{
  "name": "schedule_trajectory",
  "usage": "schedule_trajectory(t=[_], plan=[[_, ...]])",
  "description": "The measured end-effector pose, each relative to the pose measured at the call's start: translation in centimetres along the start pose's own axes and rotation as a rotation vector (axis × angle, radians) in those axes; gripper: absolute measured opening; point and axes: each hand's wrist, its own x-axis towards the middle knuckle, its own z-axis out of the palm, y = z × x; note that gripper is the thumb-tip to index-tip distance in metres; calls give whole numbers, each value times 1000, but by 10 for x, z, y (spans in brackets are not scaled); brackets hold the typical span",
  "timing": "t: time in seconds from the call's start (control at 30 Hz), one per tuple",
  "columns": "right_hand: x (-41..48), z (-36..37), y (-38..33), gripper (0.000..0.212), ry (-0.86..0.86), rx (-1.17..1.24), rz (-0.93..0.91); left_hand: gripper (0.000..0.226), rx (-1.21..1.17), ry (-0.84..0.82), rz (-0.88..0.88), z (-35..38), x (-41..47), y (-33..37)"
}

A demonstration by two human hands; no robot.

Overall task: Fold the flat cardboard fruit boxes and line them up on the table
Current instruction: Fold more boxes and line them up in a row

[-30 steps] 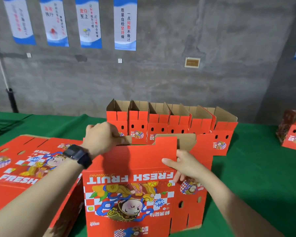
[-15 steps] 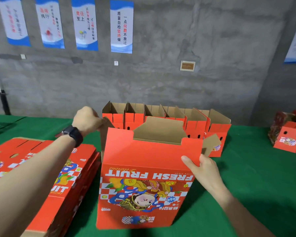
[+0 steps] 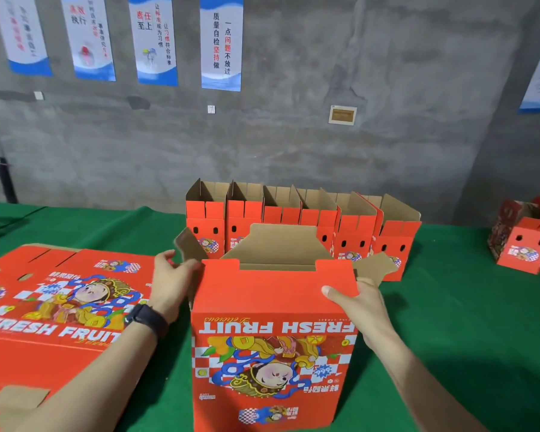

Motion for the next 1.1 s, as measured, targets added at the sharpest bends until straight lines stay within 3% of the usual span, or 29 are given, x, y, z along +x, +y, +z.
schedule_trajectory(t=[0.07, 0.13, 0.23, 0.27, 0.43, 0.57, 0.77, 0.9, 1.1], plan=[[1, 1, -1, 15, 12, 6, 14, 70, -116, -46, 18, 6, -16, -10], [0, 1, -1, 30, 16, -32, -8, 81, -82, -16, 145, 7, -27, -13], [-4, 1, -2, 81, 53, -206, -66, 89, 246, 34, 428, 2, -33, -5], [-5, 1, -4, 86, 46, -252, -88, 84, 356, 29, 501, 1, -35, -3], [-11, -2, -3, 37, -4, -502, -159, 51, 581, 19, 556, -2, -37, 5], [-14, -3, -3, 35, 41, -661, -332, 65, 680, -47, 636, 8, -42, 11], [-17, -13, -9, 42, -15, -829, -336, 72, 810, -155, 712, 18, -51, 10], [-17, -14, -16, 21, -20, -1030, -439, 73, 924, -182, 755, 26, -60, 7], [-8, -3, -38, 64, -165, -1041, -512, 90, 956, -309, 872, 19, -58, 11]])
